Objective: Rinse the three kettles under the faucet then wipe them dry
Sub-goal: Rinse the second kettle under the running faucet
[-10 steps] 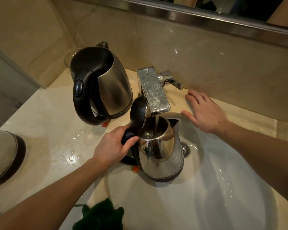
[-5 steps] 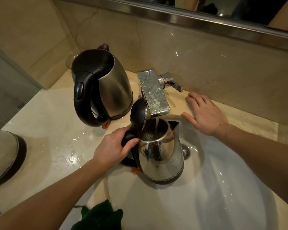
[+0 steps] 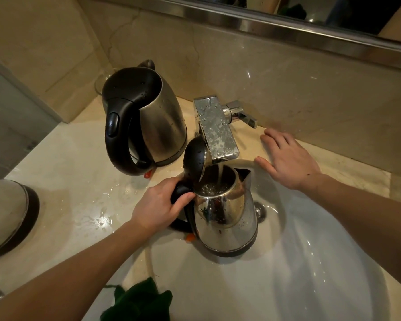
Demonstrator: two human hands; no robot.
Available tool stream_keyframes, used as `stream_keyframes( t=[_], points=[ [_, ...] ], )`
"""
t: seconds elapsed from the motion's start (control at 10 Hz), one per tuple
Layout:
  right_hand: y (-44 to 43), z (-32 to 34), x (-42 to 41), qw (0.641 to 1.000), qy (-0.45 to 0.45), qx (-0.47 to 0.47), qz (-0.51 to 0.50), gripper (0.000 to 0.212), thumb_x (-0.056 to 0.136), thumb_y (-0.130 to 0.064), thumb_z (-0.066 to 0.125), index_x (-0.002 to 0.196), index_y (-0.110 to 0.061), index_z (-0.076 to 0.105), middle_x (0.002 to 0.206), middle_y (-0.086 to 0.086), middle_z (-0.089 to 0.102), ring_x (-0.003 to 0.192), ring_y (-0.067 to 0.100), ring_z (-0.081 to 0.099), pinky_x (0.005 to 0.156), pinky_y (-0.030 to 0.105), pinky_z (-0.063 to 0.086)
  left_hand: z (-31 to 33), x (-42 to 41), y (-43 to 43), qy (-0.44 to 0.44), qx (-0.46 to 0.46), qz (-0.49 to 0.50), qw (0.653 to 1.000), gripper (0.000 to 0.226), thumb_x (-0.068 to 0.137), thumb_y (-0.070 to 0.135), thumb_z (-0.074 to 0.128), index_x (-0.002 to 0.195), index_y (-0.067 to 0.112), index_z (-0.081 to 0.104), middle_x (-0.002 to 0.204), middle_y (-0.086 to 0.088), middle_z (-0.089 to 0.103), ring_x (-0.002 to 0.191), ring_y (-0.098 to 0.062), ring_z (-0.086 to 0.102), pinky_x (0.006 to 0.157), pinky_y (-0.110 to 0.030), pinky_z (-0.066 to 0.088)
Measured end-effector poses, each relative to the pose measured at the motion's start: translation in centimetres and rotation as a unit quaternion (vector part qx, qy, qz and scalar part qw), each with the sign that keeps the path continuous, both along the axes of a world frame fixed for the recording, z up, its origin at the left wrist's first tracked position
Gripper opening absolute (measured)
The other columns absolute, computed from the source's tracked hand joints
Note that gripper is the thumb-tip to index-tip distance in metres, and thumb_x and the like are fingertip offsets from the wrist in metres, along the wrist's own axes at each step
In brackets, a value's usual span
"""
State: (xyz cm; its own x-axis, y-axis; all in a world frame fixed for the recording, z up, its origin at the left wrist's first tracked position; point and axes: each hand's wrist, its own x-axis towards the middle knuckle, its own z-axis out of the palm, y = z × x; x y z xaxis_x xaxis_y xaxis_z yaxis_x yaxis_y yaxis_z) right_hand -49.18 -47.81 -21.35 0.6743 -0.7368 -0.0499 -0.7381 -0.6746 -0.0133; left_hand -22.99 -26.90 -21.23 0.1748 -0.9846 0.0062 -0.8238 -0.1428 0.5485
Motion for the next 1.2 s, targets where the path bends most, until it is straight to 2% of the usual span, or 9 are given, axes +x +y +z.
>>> stream_keyframes(
  t=[0.1, 0.3, 0.5, 0.7, 0.8, 0.9, 1.2],
  points=[
    [0.01, 0.0, 0.03, 1.0, -0.002, 0.002, -0.002, 0.073, 0.096, -0.063, 0.017, 0.144, -0.011, 0.036, 0.151, 0.008, 0.034, 0.134, 0.027, 0.03, 0.113, 0.041, 0.029, 0.04, -0.01, -0.02, 0.002, 0.003, 0.001, 1.0, 0.076, 0.082, 0.074, 0.03, 0.121, 0.016, 0.058, 0.106, -0.001, 0.066, 0.092, -0.017, 0.061, 0.078, -0.022, 0.046],
    [-0.05, 0.01, 0.01, 1.0, -0.001, 0.001, -0.002, 0.074, 0.095, -0.063, 0.017, 0.144, -0.011, 0.036, 0.151, 0.008, 0.034, 0.134, 0.027, 0.03, 0.113, 0.041, 0.029, 0.36, -0.16, -0.06, 0.006, 0.0, 0.006, 1.0, 0.069, 0.082, 0.066, 0.034, 0.122, 0.014, 0.058, 0.107, -0.003, 0.066, 0.094, -0.019, 0.062, 0.08, -0.027, 0.05],
    [-0.02, 0.04, 0.0, 1.0, -0.003, 0.002, -0.005, 0.074, 0.095, -0.063, 0.017, 0.145, -0.011, 0.036, 0.152, 0.007, 0.034, 0.135, 0.027, 0.03, 0.112, 0.041, 0.03, 0.51, -0.2, -0.02, 0.012, 0.002, 0.005, 1.0, 0.07, 0.082, 0.065, 0.034, 0.123, 0.014, 0.058, 0.109, -0.003, 0.066, 0.096, -0.019, 0.062, 0.082, -0.027, 0.05],
    [-0.01, 0.02, 0.02, 1.0, 0.0, 0.001, -0.003, 0.074, 0.095, -0.064, 0.016, 0.145, -0.012, 0.035, 0.152, 0.007, 0.034, 0.135, 0.026, 0.03, 0.112, 0.04, 0.029, 0.51, -0.2, 0.0, 0.01, 0.005, 0.004, 1.0, 0.07, 0.082, 0.067, 0.033, 0.123, 0.014, 0.057, 0.109, -0.003, 0.066, 0.096, -0.019, 0.062, 0.081, -0.026, 0.049],
    [-0.01, 0.03, 0.01, 1.0, 0.002, 0.002, -0.002, 0.074, 0.096, -0.064, 0.016, 0.145, -0.012, 0.035, 0.152, 0.007, 0.033, 0.135, 0.026, 0.03, 0.113, 0.041, 0.029, 0.54, -0.13, 0.05, 0.011, 0.002, 0.0, 1.0, 0.078, 0.082, 0.074, 0.031, 0.123, 0.013, 0.058, 0.108, -0.004, 0.066, 0.095, -0.019, 0.062, 0.081, -0.028, 0.051],
    [-0.02, 0.03, 0.01, 1.0, 0.003, 0.002, -0.002, 0.074, 0.096, -0.064, 0.015, 0.145, -0.012, 0.034, 0.152, 0.007, 0.033, 0.136, 0.026, 0.029, 0.113, 0.041, 0.029, 0.56, -0.25, 0.04, 0.01, 0.0, 0.001, 1.0, 0.072, 0.082, 0.068, 0.034, 0.123, 0.014, 0.058, 0.109, -0.004, 0.066, 0.096, -0.019, 0.062, 0.081, -0.026, 0.049],
    [0.03, 0.09, 0.05, 1.0, 0.002, 0.002, -0.003, 0.074, 0.095, -0.064, 0.016, 0.145, -0.012, 0.034, 0.152, 0.007, 0.032, 0.135, 0.026, 0.028, 0.113, 0.04, 0.028, 0.6, -0.26, -0.03, 0.007, 0.001, 0.005, 1.0, 0.069, 0.083, 0.065, 0.033, 0.12, 0.013, 0.059, 0.107, -0.004, 0.066, 0.094, -0.02, 0.062, 0.08, -0.03, 0.052]
  ],
)
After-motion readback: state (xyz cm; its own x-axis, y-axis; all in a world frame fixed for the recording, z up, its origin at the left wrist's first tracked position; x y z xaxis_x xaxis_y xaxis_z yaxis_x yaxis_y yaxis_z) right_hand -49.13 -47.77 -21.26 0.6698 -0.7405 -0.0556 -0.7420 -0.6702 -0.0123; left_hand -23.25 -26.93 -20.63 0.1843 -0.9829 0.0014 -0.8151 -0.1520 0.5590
